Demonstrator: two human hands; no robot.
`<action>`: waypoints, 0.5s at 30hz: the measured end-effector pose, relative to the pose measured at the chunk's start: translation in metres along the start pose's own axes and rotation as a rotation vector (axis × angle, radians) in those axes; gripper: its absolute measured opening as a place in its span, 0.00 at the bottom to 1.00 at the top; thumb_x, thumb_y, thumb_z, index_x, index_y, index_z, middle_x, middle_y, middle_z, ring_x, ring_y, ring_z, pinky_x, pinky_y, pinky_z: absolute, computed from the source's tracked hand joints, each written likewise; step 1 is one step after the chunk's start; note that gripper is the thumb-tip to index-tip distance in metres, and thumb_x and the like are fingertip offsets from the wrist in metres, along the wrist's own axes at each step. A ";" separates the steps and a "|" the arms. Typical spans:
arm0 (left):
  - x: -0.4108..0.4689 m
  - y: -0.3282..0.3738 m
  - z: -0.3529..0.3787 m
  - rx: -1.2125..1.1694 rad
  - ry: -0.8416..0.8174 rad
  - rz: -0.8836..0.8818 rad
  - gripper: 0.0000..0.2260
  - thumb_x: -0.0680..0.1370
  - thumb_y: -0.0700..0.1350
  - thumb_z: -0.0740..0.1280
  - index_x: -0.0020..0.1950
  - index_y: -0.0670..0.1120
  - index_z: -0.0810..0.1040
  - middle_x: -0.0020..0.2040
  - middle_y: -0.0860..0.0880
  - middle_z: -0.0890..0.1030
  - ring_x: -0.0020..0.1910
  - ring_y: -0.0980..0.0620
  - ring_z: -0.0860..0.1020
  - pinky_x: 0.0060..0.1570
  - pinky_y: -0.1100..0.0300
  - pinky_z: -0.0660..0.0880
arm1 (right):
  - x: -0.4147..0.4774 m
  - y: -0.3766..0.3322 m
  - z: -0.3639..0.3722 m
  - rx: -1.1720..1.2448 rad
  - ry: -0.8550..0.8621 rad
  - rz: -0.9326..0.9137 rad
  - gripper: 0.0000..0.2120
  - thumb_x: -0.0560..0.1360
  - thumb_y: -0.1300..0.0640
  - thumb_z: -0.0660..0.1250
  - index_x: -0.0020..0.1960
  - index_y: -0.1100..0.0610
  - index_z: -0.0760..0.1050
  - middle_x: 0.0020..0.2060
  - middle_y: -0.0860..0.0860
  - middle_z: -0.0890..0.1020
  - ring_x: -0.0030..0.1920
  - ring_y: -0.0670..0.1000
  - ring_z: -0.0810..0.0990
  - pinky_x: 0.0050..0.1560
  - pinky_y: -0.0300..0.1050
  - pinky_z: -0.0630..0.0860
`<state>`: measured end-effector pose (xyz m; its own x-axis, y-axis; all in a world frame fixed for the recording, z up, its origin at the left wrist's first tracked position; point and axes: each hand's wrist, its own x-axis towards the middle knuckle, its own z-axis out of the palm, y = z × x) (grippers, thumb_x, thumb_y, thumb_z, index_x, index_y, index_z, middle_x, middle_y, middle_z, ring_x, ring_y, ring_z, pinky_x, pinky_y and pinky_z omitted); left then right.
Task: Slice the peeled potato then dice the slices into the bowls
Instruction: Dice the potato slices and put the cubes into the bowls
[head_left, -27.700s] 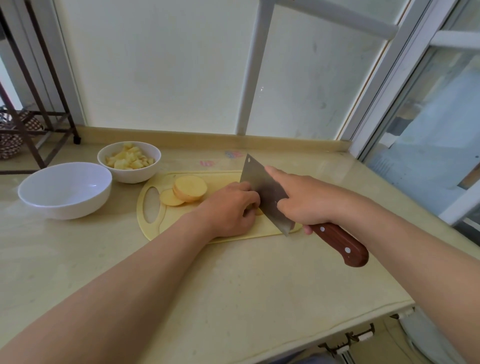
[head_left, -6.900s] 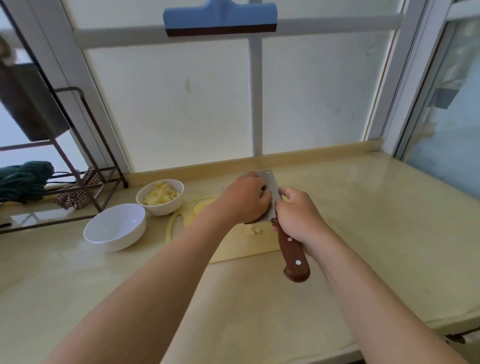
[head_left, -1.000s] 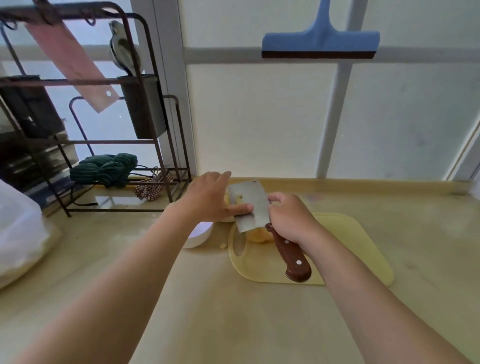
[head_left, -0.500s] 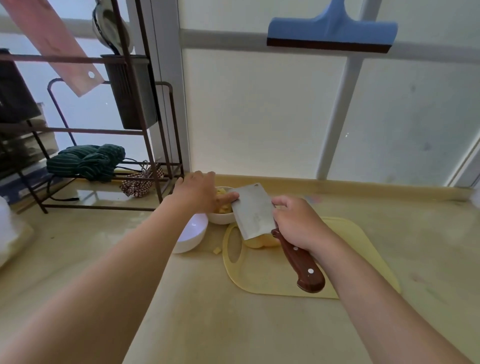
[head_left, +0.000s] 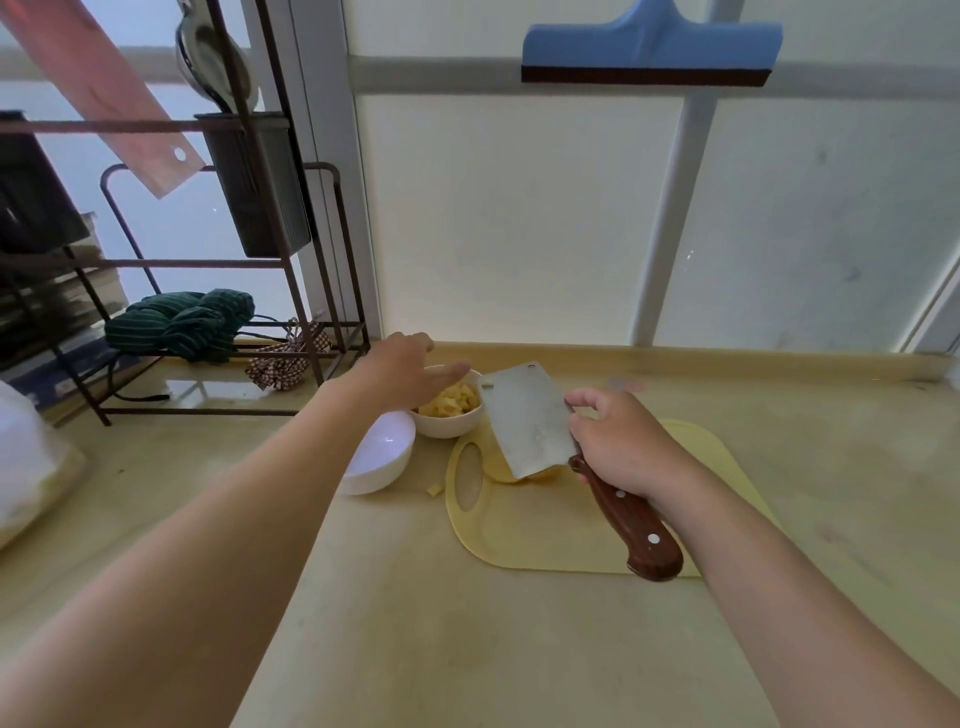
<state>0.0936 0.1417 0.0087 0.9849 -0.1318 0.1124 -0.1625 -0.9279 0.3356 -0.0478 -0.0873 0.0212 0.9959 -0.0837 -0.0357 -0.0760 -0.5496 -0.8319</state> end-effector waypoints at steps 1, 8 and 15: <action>-0.002 0.004 -0.001 -0.012 0.000 0.007 0.42 0.71 0.74 0.60 0.73 0.45 0.66 0.67 0.44 0.73 0.62 0.45 0.74 0.59 0.49 0.74 | -0.001 -0.001 0.001 0.003 -0.006 -0.007 0.14 0.84 0.58 0.56 0.65 0.46 0.74 0.35 0.50 0.82 0.29 0.48 0.80 0.31 0.42 0.75; -0.002 0.021 0.006 0.140 0.001 -0.054 0.43 0.68 0.77 0.57 0.71 0.47 0.66 0.64 0.45 0.73 0.59 0.43 0.74 0.52 0.50 0.74 | -0.006 -0.007 0.004 0.003 -0.031 -0.043 0.17 0.84 0.56 0.57 0.70 0.48 0.75 0.35 0.49 0.83 0.27 0.44 0.80 0.39 0.52 0.80; 0.002 0.001 0.001 -0.018 0.006 -0.081 0.27 0.79 0.60 0.62 0.70 0.43 0.68 0.58 0.45 0.76 0.51 0.47 0.77 0.52 0.50 0.78 | -0.005 0.004 -0.010 -0.052 0.000 -0.036 0.17 0.83 0.58 0.57 0.69 0.48 0.75 0.38 0.46 0.80 0.26 0.43 0.80 0.32 0.47 0.78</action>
<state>0.0953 0.1402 0.0083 0.9945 -0.0541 0.0899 -0.0831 -0.9291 0.3604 -0.0532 -0.0975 0.0243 0.9980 -0.0625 -0.0062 -0.0422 -0.5949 -0.8027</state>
